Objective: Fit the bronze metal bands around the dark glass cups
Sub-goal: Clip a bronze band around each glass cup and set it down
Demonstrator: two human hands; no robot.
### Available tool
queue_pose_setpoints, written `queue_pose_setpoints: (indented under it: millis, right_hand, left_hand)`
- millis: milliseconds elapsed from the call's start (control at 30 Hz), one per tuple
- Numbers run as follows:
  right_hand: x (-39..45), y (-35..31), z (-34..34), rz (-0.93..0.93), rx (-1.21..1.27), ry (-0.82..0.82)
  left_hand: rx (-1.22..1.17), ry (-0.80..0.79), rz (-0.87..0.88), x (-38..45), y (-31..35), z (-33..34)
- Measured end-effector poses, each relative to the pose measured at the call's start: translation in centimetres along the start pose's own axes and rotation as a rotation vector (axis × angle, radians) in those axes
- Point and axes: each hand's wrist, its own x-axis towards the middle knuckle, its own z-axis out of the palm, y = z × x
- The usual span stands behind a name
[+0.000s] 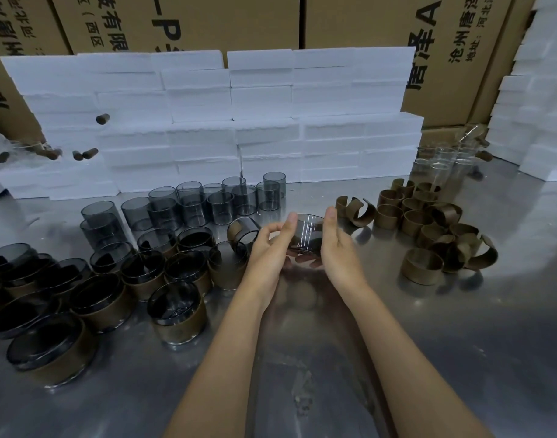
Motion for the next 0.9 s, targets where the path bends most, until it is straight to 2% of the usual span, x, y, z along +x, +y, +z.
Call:
queue_pose_setpoints:
  millis: [100, 367, 500, 600, 767, 900]
  right_hand:
    - [0.0, 0.1, -0.8, -0.052, -0.025, 0.004]
    - [-0.2, 0.2, -0.2, -0.049, 0.022, 0.023]
    - [-0.1, -0.4, 0.0, 0.061, 0.061, -0.103]
    - [-0.3, -0.7, -0.1, 0.045, 0.034, -0.145]
    - [-0.6, -0.8, -0.1, 0.006, 0.107, -0.133]
    - [-0.2, -0.2, 0.0, 0.025, 0.045, -0.078]
  left_hand:
    - [0.022, 0.057, -0.012, 0.3, -0.4, -0.4]
    - [0.030, 0.149, -0.079, 0.2, 0.0, 0.3]
    - [0.072, 0.029, -0.087, -0.3, 0.4, 0.6]
    - [0.088, -0.045, -0.071, -0.7, 0.7, 0.8]
    - [0.154, -0.078, -0.023, -0.6, 0.6, 0.8]
    - [0.087, 0.013, -0.021, -0.3, 0.5, 0.7]
